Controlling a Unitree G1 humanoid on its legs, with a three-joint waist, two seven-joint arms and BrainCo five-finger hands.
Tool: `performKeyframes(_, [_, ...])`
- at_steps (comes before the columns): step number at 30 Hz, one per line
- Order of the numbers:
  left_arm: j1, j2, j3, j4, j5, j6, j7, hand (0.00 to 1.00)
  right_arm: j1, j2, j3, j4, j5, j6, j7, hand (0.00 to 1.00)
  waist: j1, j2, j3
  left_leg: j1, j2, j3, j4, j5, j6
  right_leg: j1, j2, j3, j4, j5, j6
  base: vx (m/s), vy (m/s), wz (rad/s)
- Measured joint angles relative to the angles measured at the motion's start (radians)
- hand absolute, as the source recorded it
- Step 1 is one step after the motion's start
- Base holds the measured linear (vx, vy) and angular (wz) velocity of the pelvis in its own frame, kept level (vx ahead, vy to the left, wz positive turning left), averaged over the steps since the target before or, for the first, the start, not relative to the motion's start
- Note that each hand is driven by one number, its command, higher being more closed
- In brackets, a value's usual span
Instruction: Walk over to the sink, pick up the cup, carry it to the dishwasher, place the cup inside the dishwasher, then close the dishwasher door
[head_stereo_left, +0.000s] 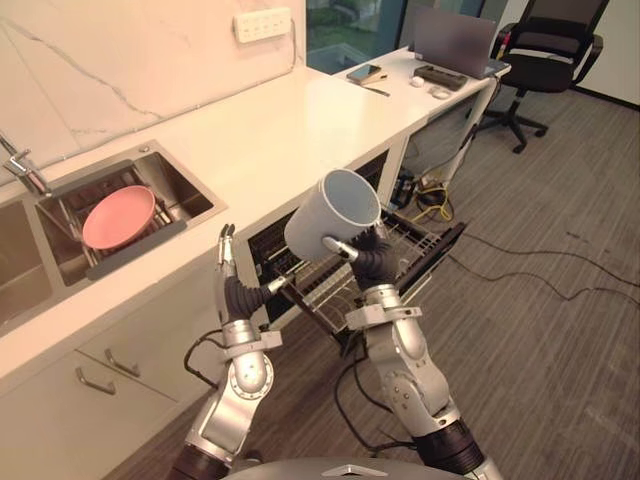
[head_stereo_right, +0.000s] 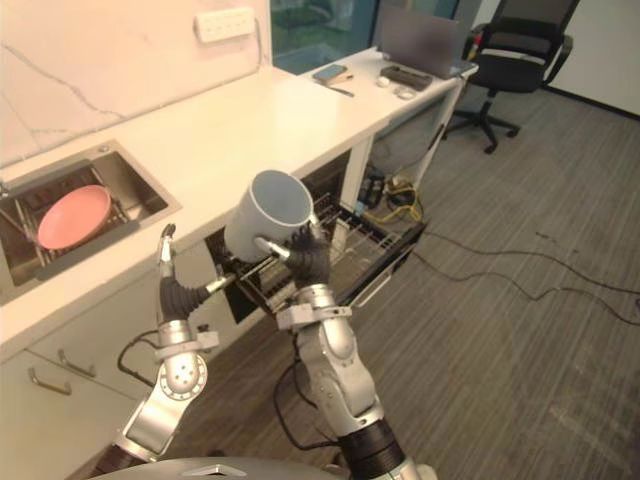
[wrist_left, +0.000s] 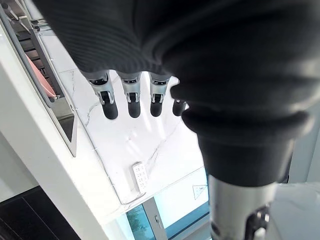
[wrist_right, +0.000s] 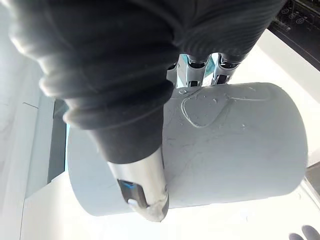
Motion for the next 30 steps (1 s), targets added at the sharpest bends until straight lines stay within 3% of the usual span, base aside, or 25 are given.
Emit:
performKeyframes(4, [0.003, -0.019, 0.057, 0.005, -0.065, -0.004, -0.016, 0.0, 0.001, 0.002, -0.042, 0.004, -0.006, 0.0, -0.001, 1.0, 0.001, 0.0, 0.0, 0.0, 0.0, -0.002, 0.0, 0.0, 0.0, 0.002, 0.0, -0.002, -0.001, 0.0, 0.0, 0.0, 0.0, 0.0])
performKeyframes(6, [0.014, -0.021, 0.086, 0.039, -0.158, -0.015, -0.105, 0.0, 0.001, 0.003, -0.095, 0.012, -0.043, 0.003, -0.002, 1.0, 0.003, 0.0, 0.001, 0.0, 0.0, -0.005, 0.002, 0.0, 0.001, 0.006, -0.001, -0.005, -0.001, 0.0, 0.0, 0.0, 0.0, 0.04])
performKeyframes(8, [0.049, -0.016, 0.103, 0.157, -0.29, -0.016, -0.24, 0.0, -0.006, -0.005, -0.173, 0.055, -0.081, 0.011, -0.002, 1.0, 0.004, 0.0, 0.006, -0.007, -0.001, -0.01, 0.018, -0.008, 0.001, 0.011, -0.003, -0.011, -0.001, -0.001, 0.001, 0.0, 0.0, 0.07])
performKeyframes(11, [0.112, -0.008, 0.105, 0.332, -0.426, 0.018, -0.375, 0.0, -0.024, -0.035, -0.26, 0.154, -0.139, 0.041, -0.001, 1.0, 0.001, -0.003, 0.017, -0.049, 0.0, -0.037, 0.079, -0.036, 0.002, 0.012, -0.006, -0.033, -0.003, -0.002, 0.003, -0.02, 0.004, 0.2])
performKeyframes(14, [0.181, 0.005, 0.112, 0.449, -0.474, 0.041, -0.481, 0.0, -0.095, -0.096, -0.307, 0.256, -0.209, 0.091, 0.001, 1.0, 0.008, 0.0, 0.055, -0.109, 0.004, -0.072, 0.146, -0.06, 0.004, 0.01, -0.006, -0.063, -0.008, -0.001, 0.002, -0.04, 0.006, 0.28])
performKeyframes(16, [0.201, 0.012, 0.131, 0.499, -0.497, 0.043, -0.515, 0.0, -0.157, -0.127, -0.319, 0.313, -0.228, 0.122, 0.003, 1.0, 0.014, 0.002, 0.083, -0.141, 0.006, -0.093, 0.174, -0.068, 0.004, 0.007, -0.006, -0.083, -0.011, 0.002, 0.001, -0.05, 0.005, 0.32])
performKeyframes(19, [0.186, 0.023, 0.211, 0.564, -0.553, 0.018, -0.553, 0.0, -0.303, -0.188, -0.357, 0.438, -0.236, 0.17, 0.004, 1.0, 0.061, 0.004, 0.143, -0.196, 0.007, -0.127, 0.196, -0.059, 0.005, -0.025, -0.002, -0.112, -0.012, 0.014, -0.003, -0.07, 0.0, 0.33])
performKeyframes(23, [0.185, 0.029, 0.298, 0.595, -0.611, -0.057, -0.584, 0.0, -0.474, -0.278, -0.36, 0.546, -0.238, 0.249, 0.01, 1.0, 0.097, 0.004, 0.224, -0.251, -0.006, -0.168, 0.189, -0.027, 0.009, -0.057, -0.007, -0.155, -0.013, 0.026, -0.005, -0.03, -0.001, 0.29])
performKeyframes(30, [0.154, 0.031, 0.32, 0.601, -0.617, -0.15, -0.622, 0.0, -0.686, -0.385, -0.359, 0.789, -0.254, 0.355, 0.024, 1.0, 0.13, 0.011, 0.322, -0.305, -0.046, -0.216, 0.165, 0.008, 0.025, -0.092, -0.035, -0.202, -0.013, 0.036, 0.006, -0.02, 0.035, 0.25])
